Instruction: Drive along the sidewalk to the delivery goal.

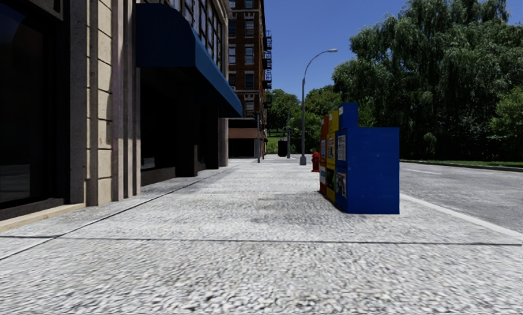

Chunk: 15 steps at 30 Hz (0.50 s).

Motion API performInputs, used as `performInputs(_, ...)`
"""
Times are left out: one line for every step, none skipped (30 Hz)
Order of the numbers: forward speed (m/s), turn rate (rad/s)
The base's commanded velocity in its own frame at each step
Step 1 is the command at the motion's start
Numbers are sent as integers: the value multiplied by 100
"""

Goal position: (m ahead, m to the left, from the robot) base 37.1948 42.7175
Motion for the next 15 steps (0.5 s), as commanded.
performInputs(200, 0)
performInputs(200, 0)
performInputs(200, 0)
performInputs(200, 0)
performInputs(200, 0)
performInputs(200, 0)
performInputs(200, 0)
performInputs(200, 0)
performInputs(200, 0)
performInputs(200, 0)
performInputs(200, 0)
performInputs(200, 0)
performInputs(200, 0)
performInputs(200, 0)
performInputs(200, 0)
